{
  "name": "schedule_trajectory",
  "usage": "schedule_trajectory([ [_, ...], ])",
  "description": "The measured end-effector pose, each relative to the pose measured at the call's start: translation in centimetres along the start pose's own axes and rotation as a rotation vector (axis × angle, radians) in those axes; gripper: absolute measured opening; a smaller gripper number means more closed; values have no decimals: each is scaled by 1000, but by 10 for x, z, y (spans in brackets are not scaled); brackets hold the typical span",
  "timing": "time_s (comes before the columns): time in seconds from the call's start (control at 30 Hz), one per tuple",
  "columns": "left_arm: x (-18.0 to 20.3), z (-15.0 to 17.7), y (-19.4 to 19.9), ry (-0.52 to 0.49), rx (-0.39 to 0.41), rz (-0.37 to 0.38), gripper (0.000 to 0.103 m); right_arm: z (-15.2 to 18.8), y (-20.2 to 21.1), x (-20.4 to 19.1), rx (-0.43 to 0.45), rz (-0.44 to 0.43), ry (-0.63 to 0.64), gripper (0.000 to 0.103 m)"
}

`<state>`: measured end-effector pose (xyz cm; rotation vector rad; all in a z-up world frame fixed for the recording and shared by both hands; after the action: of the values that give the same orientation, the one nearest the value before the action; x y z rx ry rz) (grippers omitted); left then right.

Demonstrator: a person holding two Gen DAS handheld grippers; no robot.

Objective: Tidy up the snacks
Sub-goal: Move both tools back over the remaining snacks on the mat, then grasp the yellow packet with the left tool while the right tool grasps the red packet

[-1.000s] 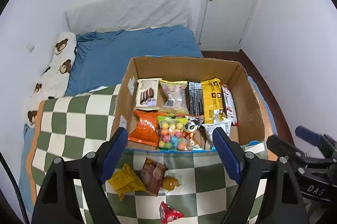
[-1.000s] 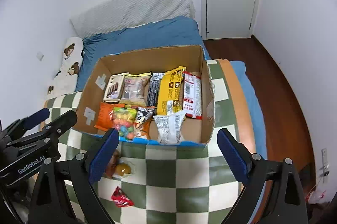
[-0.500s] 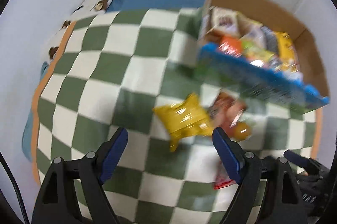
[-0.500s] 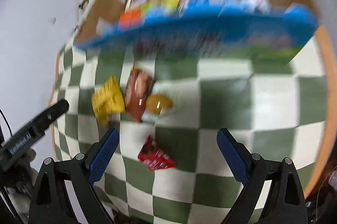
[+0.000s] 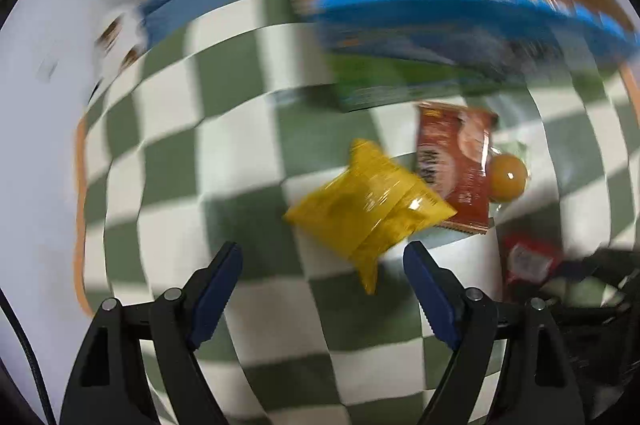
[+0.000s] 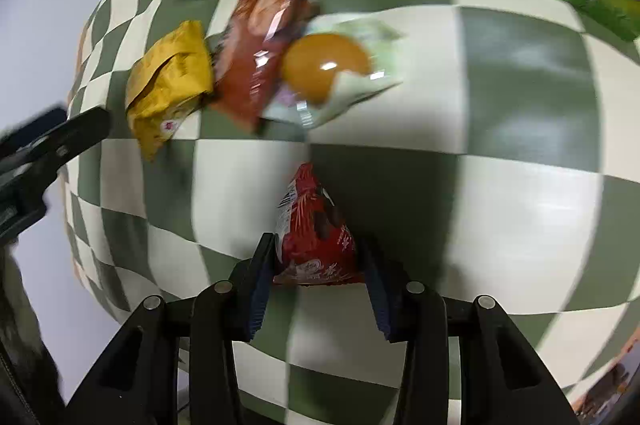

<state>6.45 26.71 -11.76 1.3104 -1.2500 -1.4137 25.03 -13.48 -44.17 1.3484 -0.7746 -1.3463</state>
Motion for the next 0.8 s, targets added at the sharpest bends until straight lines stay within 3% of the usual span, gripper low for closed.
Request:
schedule_trajectory([
  [0.13,25,-29,-24,-224,-61,-1,82,1,7,19,-11,6,-42,45],
  [0.23,30,-41,-36,-265,-93,59,82,1,12,27,-16,2,-73,45],
  [0.27,30,-42,-39,-255,-97,87,75,2,13,29,-17,-1,-80,45],
  [0.37,20,-40,-45,-149,-121,173,62,1,12,33,-21,-24,-108,45],
  [0.5,-3,-21,-50,81,-128,285,59,-3,11,39,-26,-54,-130,45],
  [0.67,-21,32,-54,345,-157,380,58,-9,13,49,-35,-58,-126,45],
  [0.8,-11,70,-56,376,-173,451,58,7,11,42,-72,-14,-58,44],
])
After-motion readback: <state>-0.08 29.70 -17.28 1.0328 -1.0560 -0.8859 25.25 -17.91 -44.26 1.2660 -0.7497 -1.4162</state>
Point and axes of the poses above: each gripper's, at about its wrist camera, not at the fingertips, and y roughly against the way its jaws point, x to its right, z to its underside, the point moved 3 cm from there along -y, roughly the way its jaws point, and after that the axes turned 9 degrees about -x, right-handed, at the moved point
